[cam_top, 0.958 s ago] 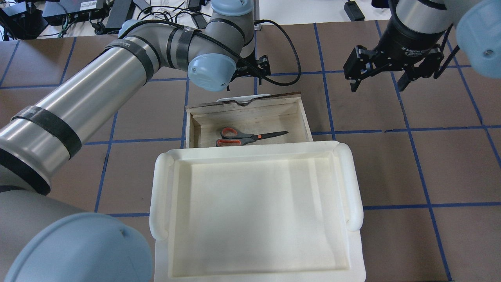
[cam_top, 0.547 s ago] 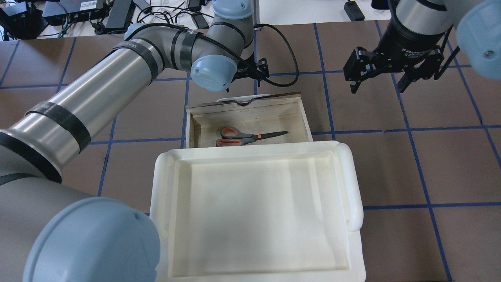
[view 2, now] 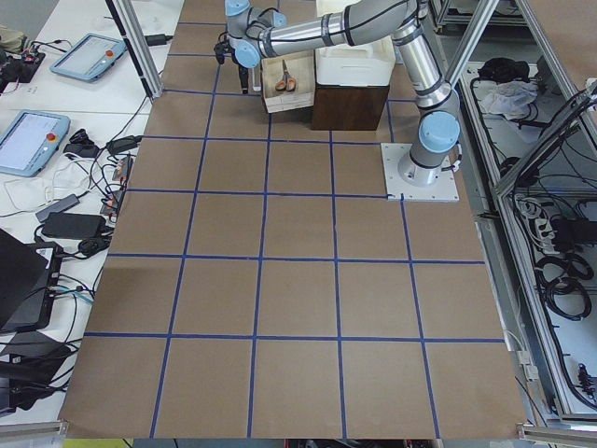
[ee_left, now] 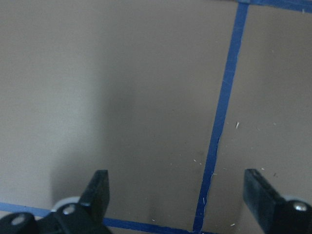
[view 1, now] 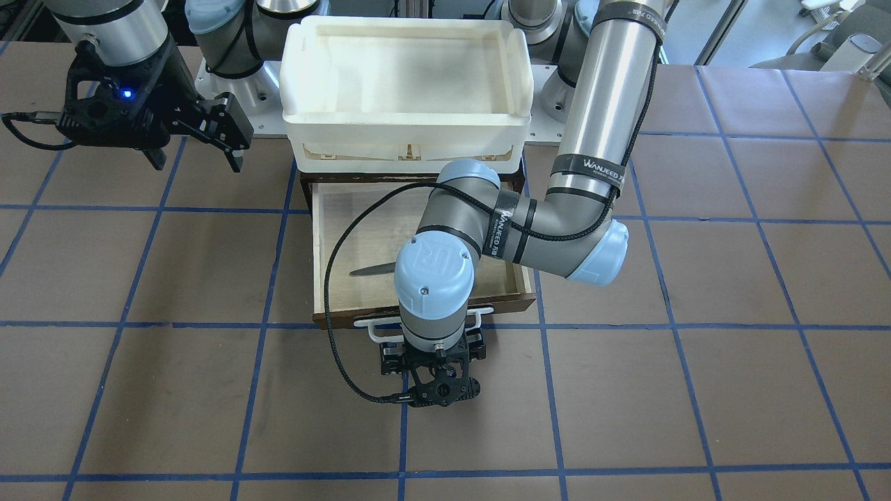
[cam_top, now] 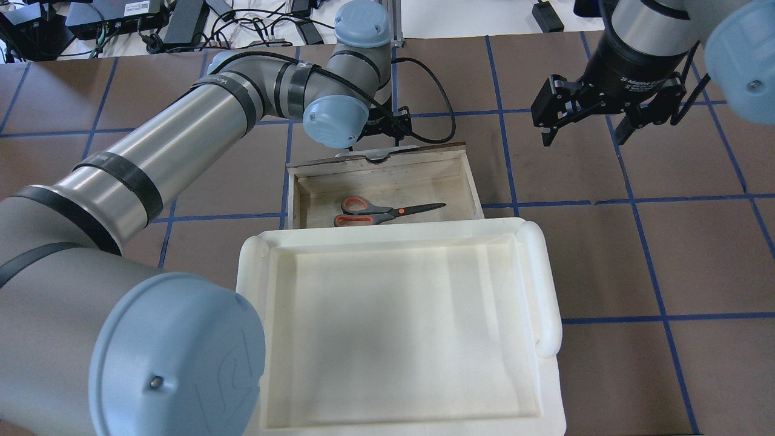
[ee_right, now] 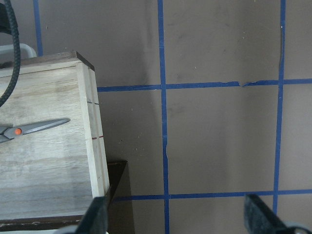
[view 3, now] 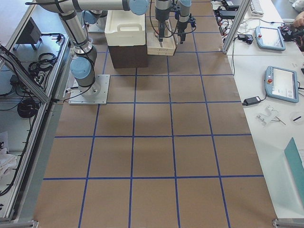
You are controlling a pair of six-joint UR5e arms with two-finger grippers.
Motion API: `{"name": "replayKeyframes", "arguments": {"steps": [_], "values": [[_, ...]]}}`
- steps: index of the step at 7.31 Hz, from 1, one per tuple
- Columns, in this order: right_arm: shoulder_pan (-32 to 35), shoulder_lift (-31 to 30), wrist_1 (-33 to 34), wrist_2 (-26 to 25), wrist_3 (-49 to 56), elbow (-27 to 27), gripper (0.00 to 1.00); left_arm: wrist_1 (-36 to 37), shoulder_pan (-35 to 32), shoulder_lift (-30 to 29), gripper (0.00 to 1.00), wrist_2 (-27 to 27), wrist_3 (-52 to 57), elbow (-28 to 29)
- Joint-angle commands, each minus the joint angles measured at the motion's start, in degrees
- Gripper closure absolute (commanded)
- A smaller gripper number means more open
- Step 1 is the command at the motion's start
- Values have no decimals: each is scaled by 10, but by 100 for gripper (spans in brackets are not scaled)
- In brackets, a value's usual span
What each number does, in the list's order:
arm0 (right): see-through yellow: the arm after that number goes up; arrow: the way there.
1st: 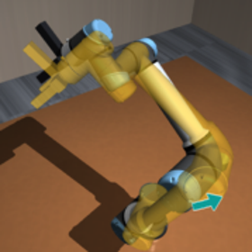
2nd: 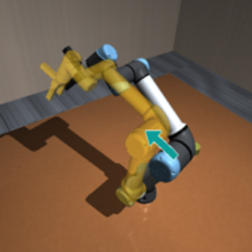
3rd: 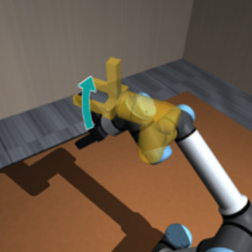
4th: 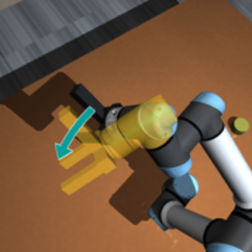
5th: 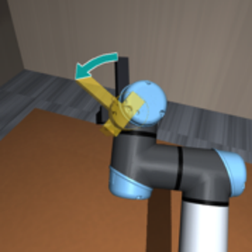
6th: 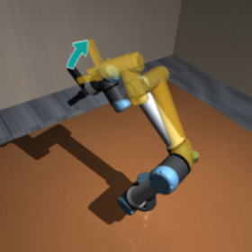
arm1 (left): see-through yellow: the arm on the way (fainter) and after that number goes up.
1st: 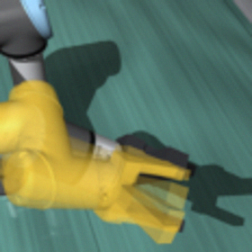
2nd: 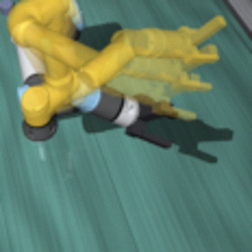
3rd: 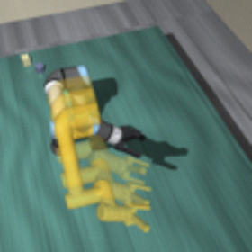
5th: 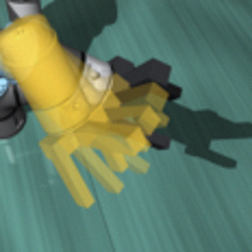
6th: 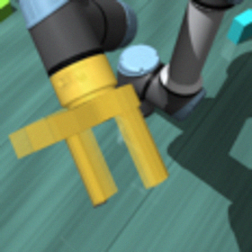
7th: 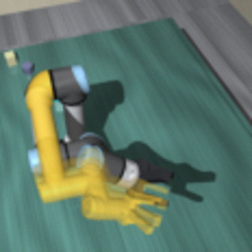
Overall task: Put scissors in drawer and close it
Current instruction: 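Lift the left gripper and move it above the drawer front, then push the drawer front away from the robot with the left gripper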
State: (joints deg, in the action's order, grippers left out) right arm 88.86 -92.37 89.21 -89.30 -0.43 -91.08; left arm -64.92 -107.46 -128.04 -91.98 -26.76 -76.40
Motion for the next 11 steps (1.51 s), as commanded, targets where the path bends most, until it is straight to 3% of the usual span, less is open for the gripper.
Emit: {"name": "replayKeyframes", "arguments": {"steps": [1, 11], "values": [[0, 0, 0, 0, 2, -1, 0, -4, 2, -8, 3, 6, -2, -1], [0, -1, 1, 0, 7, -16, 0, -100, -4, 2, 2, 50, -3, 21]]}}
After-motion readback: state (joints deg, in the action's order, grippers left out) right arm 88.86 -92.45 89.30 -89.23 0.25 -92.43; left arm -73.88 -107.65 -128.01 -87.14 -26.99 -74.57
